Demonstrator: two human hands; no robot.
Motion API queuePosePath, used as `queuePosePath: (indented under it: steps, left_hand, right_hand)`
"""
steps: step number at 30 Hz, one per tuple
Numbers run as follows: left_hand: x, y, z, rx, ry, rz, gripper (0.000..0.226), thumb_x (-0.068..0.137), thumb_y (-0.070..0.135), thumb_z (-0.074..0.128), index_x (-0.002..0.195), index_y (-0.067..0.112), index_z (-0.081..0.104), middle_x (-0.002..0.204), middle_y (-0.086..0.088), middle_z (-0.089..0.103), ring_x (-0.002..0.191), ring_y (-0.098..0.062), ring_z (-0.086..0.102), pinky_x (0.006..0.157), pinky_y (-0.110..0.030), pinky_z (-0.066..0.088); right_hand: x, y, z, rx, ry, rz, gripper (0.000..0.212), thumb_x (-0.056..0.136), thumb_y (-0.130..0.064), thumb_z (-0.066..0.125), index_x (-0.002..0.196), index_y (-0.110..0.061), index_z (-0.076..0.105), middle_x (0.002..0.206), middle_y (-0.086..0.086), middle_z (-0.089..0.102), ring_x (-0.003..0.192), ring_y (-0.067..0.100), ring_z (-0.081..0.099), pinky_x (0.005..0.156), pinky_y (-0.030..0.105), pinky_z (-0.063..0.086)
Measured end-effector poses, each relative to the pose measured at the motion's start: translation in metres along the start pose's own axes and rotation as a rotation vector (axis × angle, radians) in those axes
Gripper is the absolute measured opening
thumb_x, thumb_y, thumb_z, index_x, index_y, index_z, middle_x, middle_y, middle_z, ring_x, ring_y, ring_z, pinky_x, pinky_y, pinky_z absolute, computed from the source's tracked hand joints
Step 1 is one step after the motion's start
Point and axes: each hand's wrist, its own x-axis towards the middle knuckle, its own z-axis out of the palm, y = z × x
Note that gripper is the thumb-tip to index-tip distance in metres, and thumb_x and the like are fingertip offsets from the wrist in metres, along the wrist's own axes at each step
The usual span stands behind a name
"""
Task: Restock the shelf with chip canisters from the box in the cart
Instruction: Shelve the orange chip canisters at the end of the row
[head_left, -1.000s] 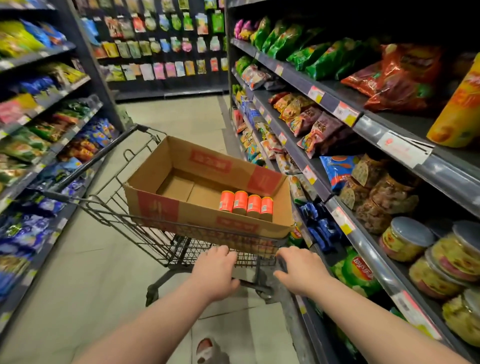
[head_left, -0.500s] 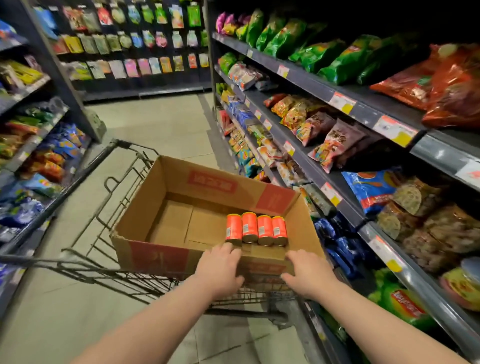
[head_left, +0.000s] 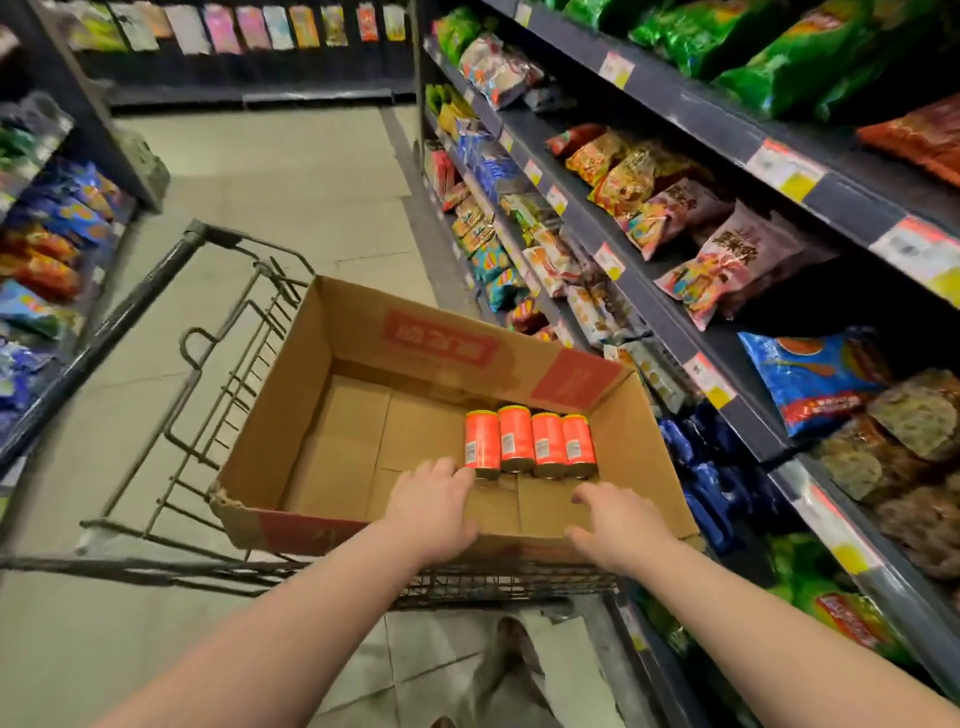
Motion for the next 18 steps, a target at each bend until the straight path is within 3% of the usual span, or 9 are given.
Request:
queuePosePath:
  steps: [18]
  left_hand:
    - [0.129,-0.036,0.018,-0.015,-0.269,-0.167,0.06,0.087,0.049,0.051,0.138,0.02,0.037,0.137,-0.005,0.041,0.127,-0.027,0.04,0.104,-0.038,0.036]
  right_hand:
    - [0.185,0.014,0.006,0.051,-0.189,-0.046,0.041,0.088,-0.038,0.053,0.125,-0.02,0.051,0.125,0.004,0.058,0.113,0.026,0.056,0.091,0.035,0.048]
